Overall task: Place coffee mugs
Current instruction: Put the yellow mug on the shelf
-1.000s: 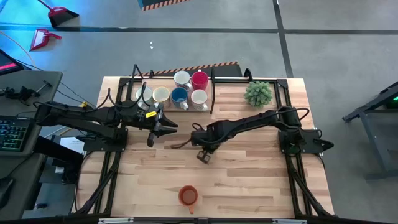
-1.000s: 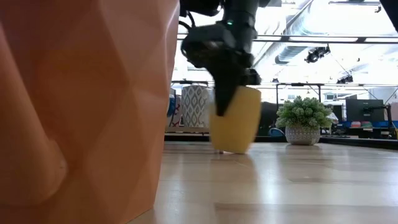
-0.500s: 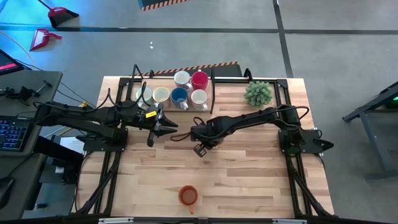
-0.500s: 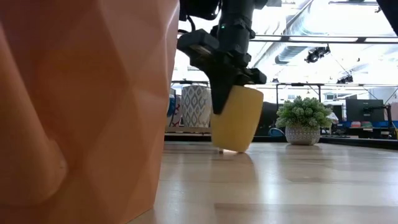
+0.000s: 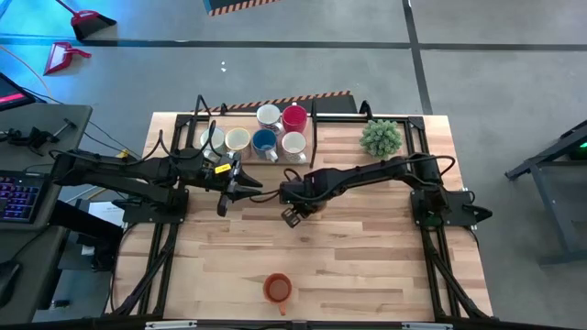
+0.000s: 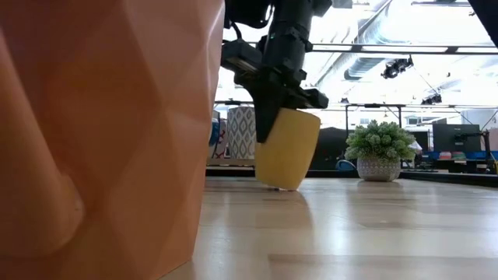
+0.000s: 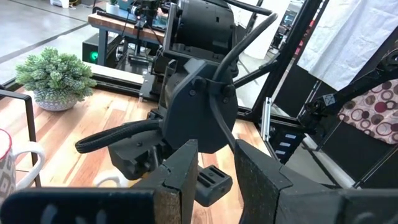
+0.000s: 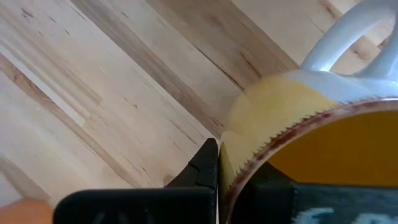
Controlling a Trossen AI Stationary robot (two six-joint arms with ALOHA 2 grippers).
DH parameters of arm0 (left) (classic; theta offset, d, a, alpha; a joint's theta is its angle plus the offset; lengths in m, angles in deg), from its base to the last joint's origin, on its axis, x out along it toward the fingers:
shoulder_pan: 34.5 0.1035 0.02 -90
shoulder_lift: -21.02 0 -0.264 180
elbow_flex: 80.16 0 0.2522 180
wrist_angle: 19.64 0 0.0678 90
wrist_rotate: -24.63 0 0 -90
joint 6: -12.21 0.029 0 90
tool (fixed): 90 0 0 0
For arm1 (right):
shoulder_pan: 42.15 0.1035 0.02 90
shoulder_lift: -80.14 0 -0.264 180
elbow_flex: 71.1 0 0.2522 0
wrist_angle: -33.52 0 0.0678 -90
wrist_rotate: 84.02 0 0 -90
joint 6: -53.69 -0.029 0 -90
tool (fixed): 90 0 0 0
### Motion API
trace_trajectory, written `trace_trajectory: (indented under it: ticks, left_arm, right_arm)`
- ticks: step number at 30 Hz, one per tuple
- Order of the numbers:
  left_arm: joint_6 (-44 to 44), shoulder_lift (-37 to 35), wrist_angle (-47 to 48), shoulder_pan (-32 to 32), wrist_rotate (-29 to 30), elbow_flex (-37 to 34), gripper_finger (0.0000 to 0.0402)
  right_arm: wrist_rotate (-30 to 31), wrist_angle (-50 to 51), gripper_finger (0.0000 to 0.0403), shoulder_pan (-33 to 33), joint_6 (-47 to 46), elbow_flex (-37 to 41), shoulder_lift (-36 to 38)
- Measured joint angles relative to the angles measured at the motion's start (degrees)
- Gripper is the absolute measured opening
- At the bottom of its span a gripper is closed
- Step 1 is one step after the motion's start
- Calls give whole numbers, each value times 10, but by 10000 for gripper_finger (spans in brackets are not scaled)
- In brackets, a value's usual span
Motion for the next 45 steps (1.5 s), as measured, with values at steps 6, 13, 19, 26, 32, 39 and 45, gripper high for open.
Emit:
trace_trajectory:
  ticks: [6, 13, 19, 26, 32, 39, 45]
  left_arm:
    - [0, 0, 0, 0, 0, 0, 93]
    - [0, 0, 0, 0, 0, 0, 93]
    - [0, 0, 0, 0, 0, 0, 93]
    - [1, 0, 0, 0, 0, 0, 93]
    - [1, 0, 1, 0, 0, 0, 93]
    - [1, 0, 1, 0, 0, 0, 93]
    - [1, 0, 1, 0, 0, 0, 93]
  right_arm:
    - [4, -1, 3, 0, -3, 0, 0]
    - [8, -17, 42, 0, 13, 0, -2]
    - [17, -23, 72, -5, 27, -1, -2]
    - [3, 17, 85, -12, 45, -48, -2]
    - [38, 134, 85, -1, 73, -110, -2]
    - [78, 180, 85, 25, 98, -153, -2]
    - [116, 233, 86, 37, 124, -160, -2]
